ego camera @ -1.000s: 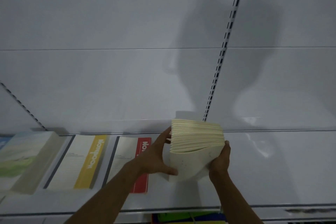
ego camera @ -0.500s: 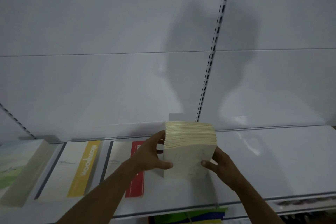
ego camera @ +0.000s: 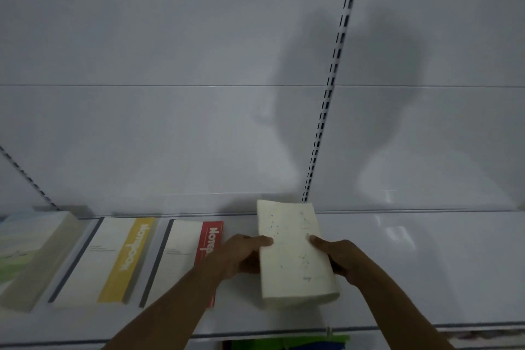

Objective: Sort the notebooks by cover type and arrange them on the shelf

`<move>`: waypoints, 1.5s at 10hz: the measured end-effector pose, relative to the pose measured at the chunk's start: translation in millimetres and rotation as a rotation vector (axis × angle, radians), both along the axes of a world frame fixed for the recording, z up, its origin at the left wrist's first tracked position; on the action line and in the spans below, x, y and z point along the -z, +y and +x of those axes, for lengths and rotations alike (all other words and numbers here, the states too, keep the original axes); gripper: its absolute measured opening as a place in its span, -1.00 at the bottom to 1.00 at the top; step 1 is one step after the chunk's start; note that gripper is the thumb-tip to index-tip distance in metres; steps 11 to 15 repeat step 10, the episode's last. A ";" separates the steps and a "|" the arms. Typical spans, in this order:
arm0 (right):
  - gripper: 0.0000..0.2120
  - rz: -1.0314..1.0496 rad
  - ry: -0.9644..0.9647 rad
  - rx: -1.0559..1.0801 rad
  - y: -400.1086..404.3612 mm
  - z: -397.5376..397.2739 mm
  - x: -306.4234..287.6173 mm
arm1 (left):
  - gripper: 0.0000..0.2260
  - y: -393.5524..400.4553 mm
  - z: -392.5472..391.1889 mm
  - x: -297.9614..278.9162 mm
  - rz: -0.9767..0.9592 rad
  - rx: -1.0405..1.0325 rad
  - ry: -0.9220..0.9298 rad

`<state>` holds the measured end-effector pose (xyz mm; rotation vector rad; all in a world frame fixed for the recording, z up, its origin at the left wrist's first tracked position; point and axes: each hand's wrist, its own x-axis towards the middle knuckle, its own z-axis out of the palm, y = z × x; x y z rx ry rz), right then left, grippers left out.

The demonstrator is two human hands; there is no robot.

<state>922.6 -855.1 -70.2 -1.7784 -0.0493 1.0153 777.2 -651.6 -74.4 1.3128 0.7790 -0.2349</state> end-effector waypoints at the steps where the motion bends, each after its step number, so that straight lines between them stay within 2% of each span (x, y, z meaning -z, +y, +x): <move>1: -0.51 -0.025 -0.005 0.024 5.6 4.0 10.6 | -0.56 -2.5 6.8 6.5 -0.044 -0.091 0.042; 2: -0.59 -0.071 -0.137 -0.017 6.1 11.5 11.4 | -0.55 -2.9 14.2 7.1 0.044 -0.130 0.061; 3: -0.60 -0.059 -0.154 -0.075 2.8 15.5 16.1 | -0.55 -5.5 17.6 5.3 0.129 -0.162 0.045; 4: -0.58 -0.042 -0.125 -0.049 2.3 14.0 20.1 | -0.59 -10.7 18.5 -0.5 0.333 -0.135 0.073; 5: -0.60 -0.066 -0.169 -0.012 3.3 7.3 20.9 | -0.54 -19.5 15.6 -7.6 0.469 -0.084 0.154; 7: -0.60 -0.124 -0.252 0.050 -3.5 -19.1 12.3 | -0.49 -38.0 -6.0 -18.7 0.699 -0.164 0.075; 8: -0.49 -0.149 -0.296 0.086 -2.7 -31.8 1.7 | -0.62 -26.3 -36.5 -36.6 0.639 -0.115 0.055; 9: -0.59 -0.288 -0.560 0.031 4.5 -57.7 -12.3 | -0.82 -1.5 -82.6 -50.9 0.764 -0.115 0.019; 10: -0.57 -0.358 -0.753 0.070 17.5 -97.8 -29.3 | -0.82 24.8 -132.3 -57.9 0.886 -0.101 0.051; 15: -0.57 -0.358 -0.753 0.070 17.5 -97.8 -29.3 | -0.82 24.8 -132.3 -57.9 0.886 -0.101 0.051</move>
